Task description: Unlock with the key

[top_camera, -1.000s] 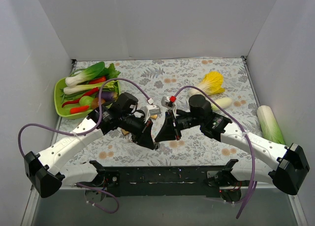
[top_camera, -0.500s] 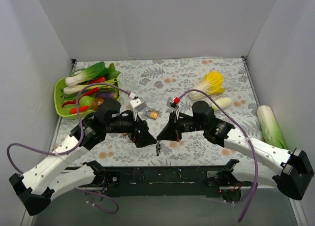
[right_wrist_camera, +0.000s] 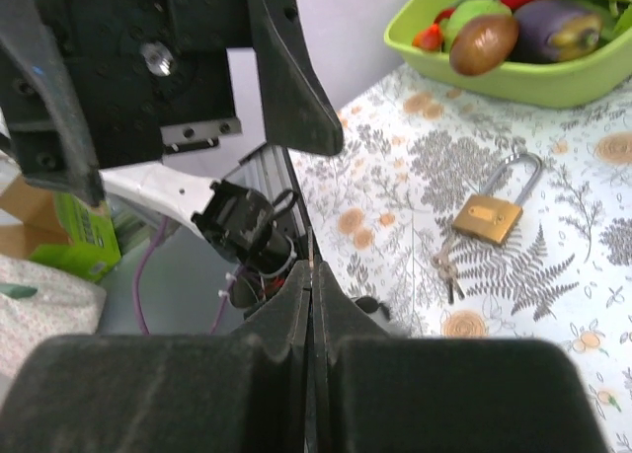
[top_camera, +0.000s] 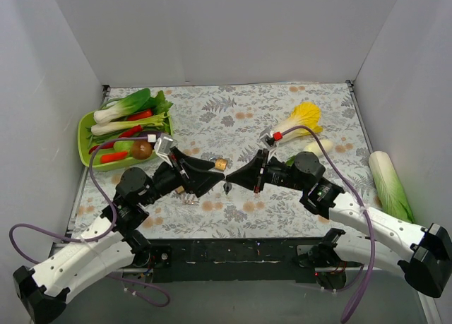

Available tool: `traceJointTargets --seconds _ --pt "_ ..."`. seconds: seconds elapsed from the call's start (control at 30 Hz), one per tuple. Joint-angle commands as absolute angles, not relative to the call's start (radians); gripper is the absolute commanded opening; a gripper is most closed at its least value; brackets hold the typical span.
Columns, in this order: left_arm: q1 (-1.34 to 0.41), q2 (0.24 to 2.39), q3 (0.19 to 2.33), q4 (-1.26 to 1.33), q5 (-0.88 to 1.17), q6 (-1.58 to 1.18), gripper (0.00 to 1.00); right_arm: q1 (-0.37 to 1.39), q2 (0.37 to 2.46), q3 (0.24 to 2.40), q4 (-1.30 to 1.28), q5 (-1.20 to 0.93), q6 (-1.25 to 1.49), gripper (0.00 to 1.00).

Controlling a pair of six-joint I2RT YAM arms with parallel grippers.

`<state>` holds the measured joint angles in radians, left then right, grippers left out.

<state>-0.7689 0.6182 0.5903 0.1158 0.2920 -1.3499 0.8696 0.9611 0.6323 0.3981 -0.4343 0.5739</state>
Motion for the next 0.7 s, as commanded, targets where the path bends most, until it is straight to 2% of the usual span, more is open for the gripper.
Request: traceJointTargets --seconds 0.0,0.2,0.37,0.43,0.67 --pt "-0.767 0.661 0.538 0.336 0.259 -1.442 0.87 0.868 0.933 0.600 0.646 -0.367 0.653 0.01" --pt "-0.767 0.710 0.509 0.449 0.319 -1.500 0.84 0.868 0.922 0.575 0.736 -0.341 0.686 0.01" --pt "-0.767 0.726 0.476 0.521 0.331 -1.548 0.69 0.870 0.911 0.551 0.781 -0.313 0.689 0.01" --pt "-0.767 0.726 0.471 0.535 0.330 -1.563 0.67 0.868 0.905 0.545 0.793 -0.293 0.687 0.01" --pt "-0.767 0.748 0.454 0.577 0.318 -1.592 0.53 0.868 0.902 0.528 0.795 -0.268 0.676 0.01"
